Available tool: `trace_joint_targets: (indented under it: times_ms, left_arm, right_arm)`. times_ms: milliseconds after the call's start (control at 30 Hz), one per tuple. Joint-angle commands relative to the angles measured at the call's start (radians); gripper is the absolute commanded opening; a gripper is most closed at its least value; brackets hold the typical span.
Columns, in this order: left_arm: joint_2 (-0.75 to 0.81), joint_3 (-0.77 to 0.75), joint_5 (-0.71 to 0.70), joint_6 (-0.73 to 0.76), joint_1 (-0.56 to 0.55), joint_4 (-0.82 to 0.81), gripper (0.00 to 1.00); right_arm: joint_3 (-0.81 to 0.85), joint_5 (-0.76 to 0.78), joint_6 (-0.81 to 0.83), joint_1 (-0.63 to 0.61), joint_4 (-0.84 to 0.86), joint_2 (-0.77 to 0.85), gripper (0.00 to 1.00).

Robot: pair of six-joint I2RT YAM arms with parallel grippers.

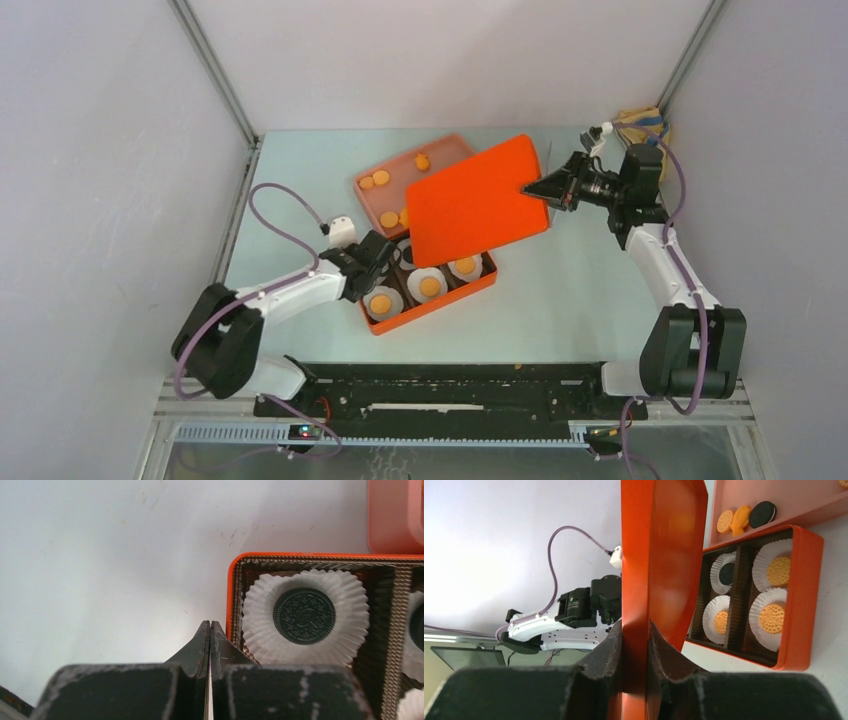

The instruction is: Pack the cookies

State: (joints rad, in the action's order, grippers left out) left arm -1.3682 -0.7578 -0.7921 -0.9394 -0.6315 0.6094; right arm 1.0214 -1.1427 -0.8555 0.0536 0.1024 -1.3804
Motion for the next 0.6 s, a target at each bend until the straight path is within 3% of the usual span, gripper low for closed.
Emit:
trace_joint_targets:
  times_ms: [0, 133, 233, 433, 567]
  left_arm:
    - [-0.078, -0.091, -0.002, 0.088, 0.027, -0.165, 0.00]
    - [-0.043, -0.173, -0.088, 0.119, 0.030, -0.140, 0.00]
    - [0.062, -0.237, -0.124, 0.095, 0.030, -0.020, 0.00]
    - [0.345, -0.205, -0.127, 0.093, 0.029, 0.080, 0.00]
    - [0.435, -0.149, -0.108, 0.115, 0.028, 0.098, 0.00]
  right_arm:
    - [-0.001, -0.013, 0.024, 0.006, 0.014, 0.073, 0.00]
    - [-0.033, -0.022, -0.023, 0.008, 0.077, 0.083, 0.00]
    - [-0.056, -0.058, -0.115, 0.003, 0.184, 0.076, 0.00]
    - [-0.070, -0.149, -0.535, -0.099, 0.650, -0.101, 0.00]
    - [-0.064, -0.200, -0.709, -0.148, 0.843, -0.290, 0.00]
